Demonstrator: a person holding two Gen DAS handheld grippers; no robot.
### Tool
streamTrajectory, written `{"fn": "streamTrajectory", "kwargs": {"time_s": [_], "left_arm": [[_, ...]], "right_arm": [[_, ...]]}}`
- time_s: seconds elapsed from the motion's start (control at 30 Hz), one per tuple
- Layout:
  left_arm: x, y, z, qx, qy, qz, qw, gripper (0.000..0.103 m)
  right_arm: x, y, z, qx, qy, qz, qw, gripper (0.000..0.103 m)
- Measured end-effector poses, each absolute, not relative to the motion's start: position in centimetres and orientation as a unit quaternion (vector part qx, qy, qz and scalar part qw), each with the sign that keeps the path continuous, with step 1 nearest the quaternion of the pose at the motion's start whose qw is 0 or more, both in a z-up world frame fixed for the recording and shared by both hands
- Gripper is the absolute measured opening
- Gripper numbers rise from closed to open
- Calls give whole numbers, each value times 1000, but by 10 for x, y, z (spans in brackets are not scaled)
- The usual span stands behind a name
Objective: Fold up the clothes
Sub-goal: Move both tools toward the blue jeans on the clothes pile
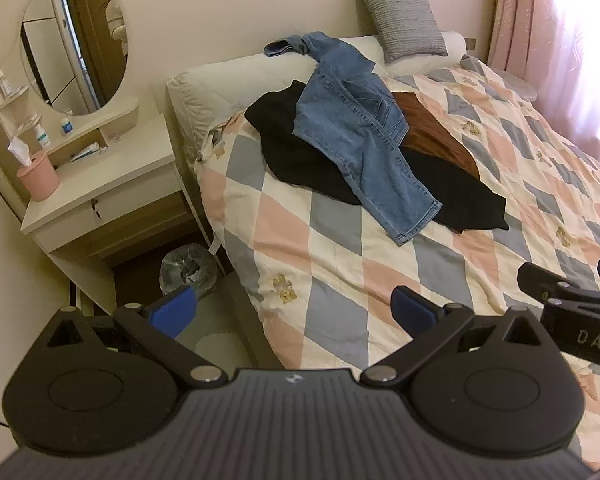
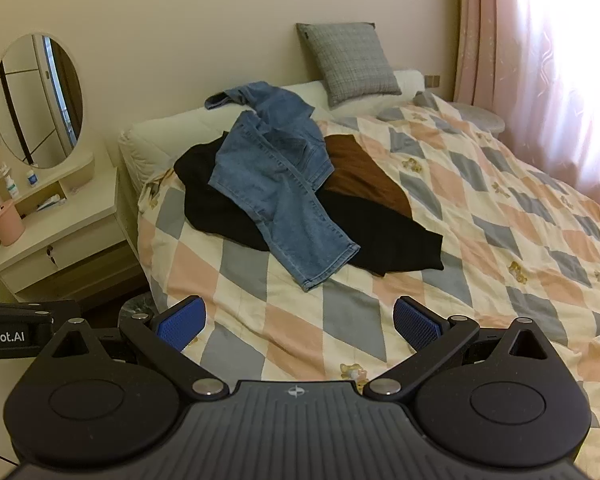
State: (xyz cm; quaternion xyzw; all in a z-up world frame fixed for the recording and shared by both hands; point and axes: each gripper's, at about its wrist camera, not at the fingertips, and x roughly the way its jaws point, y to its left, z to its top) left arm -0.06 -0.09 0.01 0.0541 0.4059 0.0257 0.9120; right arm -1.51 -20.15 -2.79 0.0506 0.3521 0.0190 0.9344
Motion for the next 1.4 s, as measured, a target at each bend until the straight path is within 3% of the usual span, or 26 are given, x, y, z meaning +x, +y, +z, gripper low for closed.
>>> {"fn": "streamTrajectory", "kwargs": {"time_s": [1.07,1.4], "left_arm": [[-20,-36,-2,-23,414,38,909,102],[-16,-49,2,-6,415,41,909,102]], "right_arm": [[-4,-259,-31,59,329,48,941,103],[2,-276,-35,74,321,59,942,103]]}}
